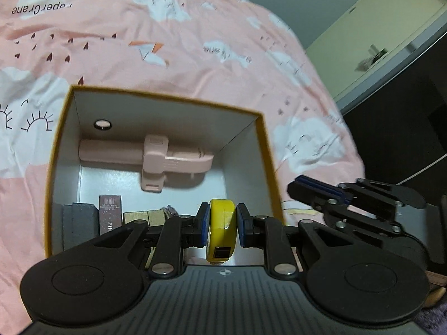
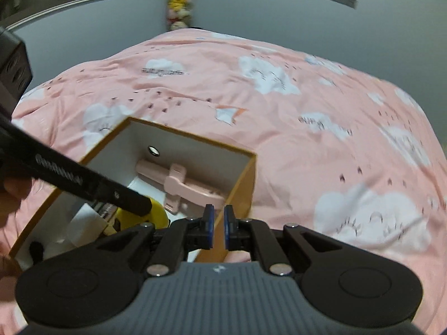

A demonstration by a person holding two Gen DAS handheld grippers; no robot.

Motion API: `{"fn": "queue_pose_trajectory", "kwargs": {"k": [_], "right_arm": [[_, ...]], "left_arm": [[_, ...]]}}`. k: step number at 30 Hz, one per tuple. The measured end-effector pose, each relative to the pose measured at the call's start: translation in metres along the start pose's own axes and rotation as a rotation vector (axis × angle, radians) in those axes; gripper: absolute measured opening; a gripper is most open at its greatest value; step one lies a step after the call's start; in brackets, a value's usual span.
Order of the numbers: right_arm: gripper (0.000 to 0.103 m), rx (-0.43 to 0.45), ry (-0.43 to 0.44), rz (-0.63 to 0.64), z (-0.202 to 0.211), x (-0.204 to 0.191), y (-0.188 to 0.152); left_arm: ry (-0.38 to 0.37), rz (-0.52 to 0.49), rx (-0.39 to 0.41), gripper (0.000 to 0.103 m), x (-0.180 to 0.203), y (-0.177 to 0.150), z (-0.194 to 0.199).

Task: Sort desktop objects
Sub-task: 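Lower the selfie stick into the white box and open the right gripper, then lower the yellow tape measure into the white box and open the left gripper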

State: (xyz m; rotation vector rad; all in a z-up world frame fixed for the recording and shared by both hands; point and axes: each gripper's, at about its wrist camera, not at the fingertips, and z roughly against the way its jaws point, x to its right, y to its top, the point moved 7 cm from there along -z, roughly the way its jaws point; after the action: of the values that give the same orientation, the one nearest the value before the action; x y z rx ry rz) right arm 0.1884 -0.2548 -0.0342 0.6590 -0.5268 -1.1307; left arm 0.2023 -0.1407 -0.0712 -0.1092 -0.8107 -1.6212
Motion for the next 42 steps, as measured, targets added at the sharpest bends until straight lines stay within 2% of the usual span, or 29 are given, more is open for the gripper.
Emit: {"fn": "queue_pose_trajectory", "kwargs": {"k": [3, 7, 12, 16, 25, 30, 32, 33, 35, 42], "right_arm": [[0.007, 0.007, 0.007, -0.055, -0.005, 0.002, -0.006], [0.007, 0.021, 0.002, -0.07, -0.008, 0.0, -0.011], [0.007, 0.054, -0.052, -0.056, -0.007, -0.004, -0.013], [0.007, 0.059, -0.073, -0.064, -0.005, -0.005, -0.015], [0.008, 0.041, -0.094, -0.106, 0.001, -0.006, -0.023], [0.008, 0.035, -0.118, -0.094, 0.004, -0.011, -0.028], [0.01, 0.035, -0.126, -0.094, 0.006, -0.013, -0.029], [0.016, 0.035, -0.13, -0.098, 0.008, -0.014, -0.029], [0.021, 0.038, -0.128, -0.114, 0.011, -0.016, -0.03], [0.023, 0.051, -0.144, -0.15, 0.027, -0.028, -0.027]], "left_arm": [[0.04, -0.009, -0.011, 0.022, 0.001, -0.004, -0.012], [0.132, -0.043, -0.011, 0.022, 0.003, -0.007, -0.023], [0.25, -0.117, -0.008, 0.022, 0.011, -0.015, -0.034], [0.305, -0.16, -0.032, 0.022, 0.013, -0.022, -0.041], [0.328, -0.216, -0.063, 0.022, 0.017, -0.033, -0.053], [0.299, -0.196, -0.053, 0.024, 0.017, -0.033, -0.046], [0.283, -0.196, -0.033, 0.027, 0.019, -0.031, -0.038], [0.276, -0.197, -0.025, 0.029, 0.02, -0.031, -0.034], [0.252, -0.192, -0.002, 0.032, 0.023, -0.031, -0.022], [0.232, -0.224, 0.104, 0.04, 0.036, -0.03, 0.025]]}}
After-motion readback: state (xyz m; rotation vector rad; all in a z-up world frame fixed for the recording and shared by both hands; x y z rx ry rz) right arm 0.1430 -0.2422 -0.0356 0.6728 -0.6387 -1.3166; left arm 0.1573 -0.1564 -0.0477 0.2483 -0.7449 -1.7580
